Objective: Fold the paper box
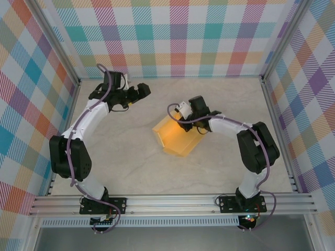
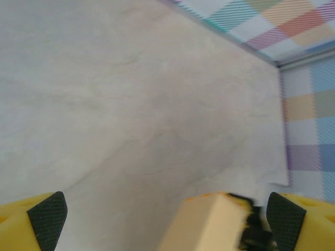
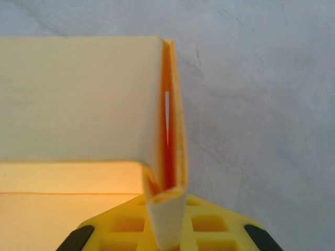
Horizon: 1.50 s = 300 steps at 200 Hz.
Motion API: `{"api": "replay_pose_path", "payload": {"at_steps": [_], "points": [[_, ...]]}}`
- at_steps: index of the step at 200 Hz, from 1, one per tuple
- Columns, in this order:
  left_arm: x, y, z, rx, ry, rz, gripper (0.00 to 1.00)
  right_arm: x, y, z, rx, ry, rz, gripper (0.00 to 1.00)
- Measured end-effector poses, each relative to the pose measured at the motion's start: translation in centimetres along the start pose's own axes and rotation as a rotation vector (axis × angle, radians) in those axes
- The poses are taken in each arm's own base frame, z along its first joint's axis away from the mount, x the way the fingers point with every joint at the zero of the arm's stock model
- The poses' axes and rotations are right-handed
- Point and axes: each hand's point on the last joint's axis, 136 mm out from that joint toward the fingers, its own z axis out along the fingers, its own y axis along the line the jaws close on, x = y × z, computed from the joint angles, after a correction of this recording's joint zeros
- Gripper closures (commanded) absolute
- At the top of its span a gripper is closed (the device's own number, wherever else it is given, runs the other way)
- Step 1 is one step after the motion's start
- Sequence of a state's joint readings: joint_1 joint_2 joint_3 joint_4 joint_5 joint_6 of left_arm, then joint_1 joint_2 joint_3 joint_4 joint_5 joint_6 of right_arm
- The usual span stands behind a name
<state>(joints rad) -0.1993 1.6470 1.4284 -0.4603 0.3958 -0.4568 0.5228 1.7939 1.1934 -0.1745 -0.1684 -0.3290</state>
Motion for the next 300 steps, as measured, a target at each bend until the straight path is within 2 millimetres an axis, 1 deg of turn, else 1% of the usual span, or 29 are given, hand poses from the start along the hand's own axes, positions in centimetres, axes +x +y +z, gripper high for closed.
{"api": "replay_pose_path", "payload": {"at_steps": [14, 28, 42, 61, 83, 102, 120, 141, 158, 194, 217, 234, 242, 262, 272, 283, 300], "points": [[1.3, 2.2, 0.1, -0.063, 0.021, -0.022, 0.0, -1.5, -0.1, -0.6, -0.028, 0.026, -0.1, 0.88], [2.7, 3.9, 0.4, -0.105, 0.052, -0.038, 0.0, -1.8, -0.2, -0.7, -0.05, 0.078, -0.198, 0.88], [3.9, 5.0, 0.7, -0.13, 0.082, -0.043, 0.0, -0.9, -0.3, -0.5, -0.072, 0.152, -0.273, 0.88], [5.1, 6.0, 1.0, -0.151, 0.111, -0.042, 0.0, 1.3, 0.0, -0.2, -0.12, 0.271, -0.335, 0.86], [5.9, 6.6, 1.2, -0.158, 0.134, -0.035, 0.0, 3.1, 0.3, -0.7, -0.129, 0.384, -0.408, 0.84], [6.4, 6.6, 1.3, -0.15, 0.15, -0.036, 0.0, 4.1, 0.4, -1.0, -0.106, 0.479, -0.491, 0.85], [6.9, 6.5, 1.4, -0.134, 0.169, -0.043, 0.0, 5.2, 0.5, -0.4, -0.081, 0.554, -0.565, 0.84], [7.5, 6.3, 1.9, -0.107, 0.199, -0.052, 0.0, 7.0, 0.8, 0.7, -0.061, 0.618, -0.635, 0.83], [7.8, 6.4, 2.4, -0.092, 0.217, -0.059, 0.0, 7.7, 0.9, 1.1, -0.035, 0.647, -0.685, 0.79], [8.9, 6.9, 3.4, -0.08, 0.257, -0.082, 0.0, 7.2, 0.7, 2.1, 0.028, 0.654, -0.768, 0.75], [9.5, 7.2, 3.7, -0.073, 0.271, -0.092, 0.0, 6.7, 0.9, 2.4, 0.052, 0.645, -0.797, 0.67], [9.6, 7.1, 3.8, -0.065, 0.273, -0.095, 0.0, 6.4, 1.2, 2.5, 0.057, 0.636, -0.812, 0.55], [9.6, 7.1, 3.9, -0.058, 0.271, -0.094, 0.0, 6.4, 1.3, 2.4, 0.058, 0.63, -0.824, 0.53], [9.6, 6.6, 4.0, -0.027, 0.274, -0.096, 0.0, 6.4, 1.9, 1.5, 0.068, 0.612, -0.846, 0.5], [9.5, 6.1, 4.0, -0.004, 0.274, -0.097, 0.0, 5.9, 2.0, 0.8, 0.08, 0.593, -0.85, 0.49], [9.3, 5.7, 4.1, 0.019, 0.273, -0.099, 0.0, 4.9, 2.3, -0.1, 0.095, 0.558, -0.853, 0.48], [9.2, 5.1, 4.1, 0.05, 0.271, -0.096, 0.0, 2.5, 2.9, -1.9, 0.122, 0.469, -0.842, 0.46]]}}
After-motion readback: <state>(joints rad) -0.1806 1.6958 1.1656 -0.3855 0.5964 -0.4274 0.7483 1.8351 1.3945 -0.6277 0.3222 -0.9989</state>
